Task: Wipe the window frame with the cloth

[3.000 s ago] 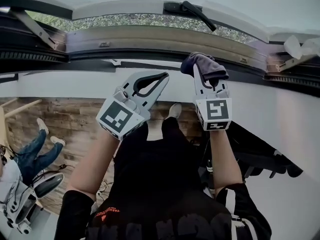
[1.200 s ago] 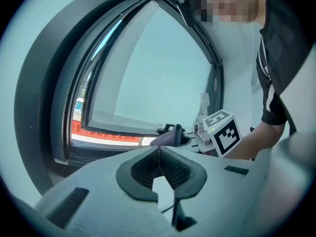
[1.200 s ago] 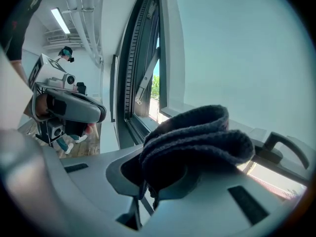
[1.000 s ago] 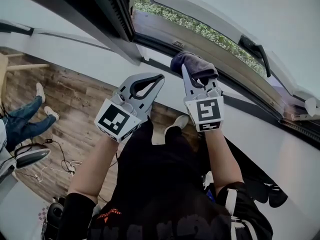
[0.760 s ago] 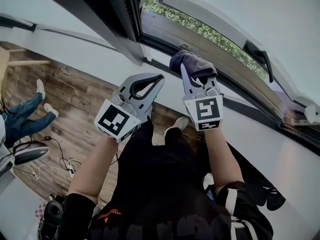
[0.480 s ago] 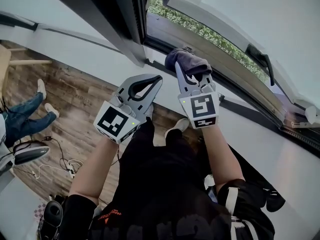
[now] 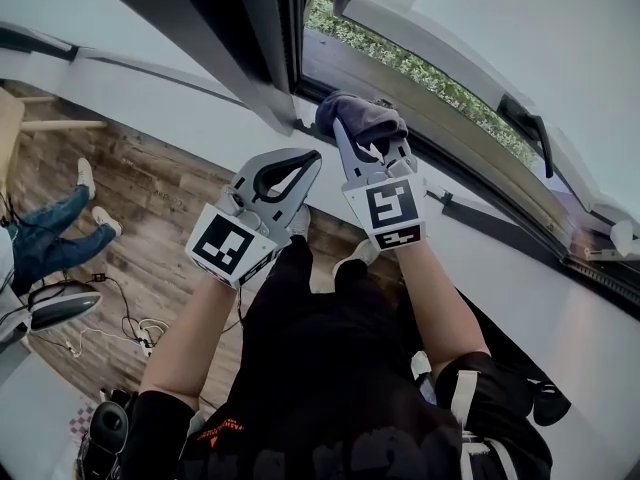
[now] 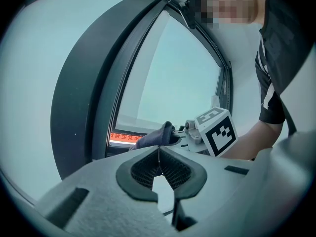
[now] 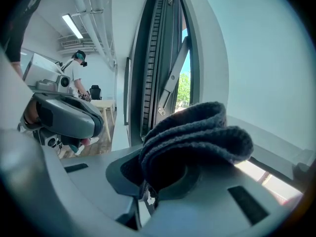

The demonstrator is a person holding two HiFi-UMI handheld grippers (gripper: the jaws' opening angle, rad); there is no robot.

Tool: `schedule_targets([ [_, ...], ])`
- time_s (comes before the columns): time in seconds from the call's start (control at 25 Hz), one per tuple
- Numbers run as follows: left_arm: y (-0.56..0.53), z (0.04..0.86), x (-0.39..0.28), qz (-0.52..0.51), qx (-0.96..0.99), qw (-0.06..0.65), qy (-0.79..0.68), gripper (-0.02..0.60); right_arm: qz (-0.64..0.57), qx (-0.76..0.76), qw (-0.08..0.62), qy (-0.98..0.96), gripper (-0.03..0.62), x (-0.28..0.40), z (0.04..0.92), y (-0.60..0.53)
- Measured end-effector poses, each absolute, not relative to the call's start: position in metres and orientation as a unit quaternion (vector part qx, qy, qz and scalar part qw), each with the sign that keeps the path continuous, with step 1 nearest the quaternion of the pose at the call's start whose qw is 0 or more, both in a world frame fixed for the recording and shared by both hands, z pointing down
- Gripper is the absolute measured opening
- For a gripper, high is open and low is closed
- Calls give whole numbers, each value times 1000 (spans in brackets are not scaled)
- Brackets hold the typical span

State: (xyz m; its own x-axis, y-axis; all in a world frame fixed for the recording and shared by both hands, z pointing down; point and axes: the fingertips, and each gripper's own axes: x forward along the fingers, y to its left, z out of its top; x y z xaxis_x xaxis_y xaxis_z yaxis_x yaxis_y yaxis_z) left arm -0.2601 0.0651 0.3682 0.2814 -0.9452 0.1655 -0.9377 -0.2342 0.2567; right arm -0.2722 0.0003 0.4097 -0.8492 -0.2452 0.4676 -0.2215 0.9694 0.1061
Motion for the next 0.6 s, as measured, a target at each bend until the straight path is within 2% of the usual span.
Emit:
schedule_targets([
  [0.6,63,367,-269,4,787,144,-600,21,-17,96,224,-970,32,-299,401,13],
])
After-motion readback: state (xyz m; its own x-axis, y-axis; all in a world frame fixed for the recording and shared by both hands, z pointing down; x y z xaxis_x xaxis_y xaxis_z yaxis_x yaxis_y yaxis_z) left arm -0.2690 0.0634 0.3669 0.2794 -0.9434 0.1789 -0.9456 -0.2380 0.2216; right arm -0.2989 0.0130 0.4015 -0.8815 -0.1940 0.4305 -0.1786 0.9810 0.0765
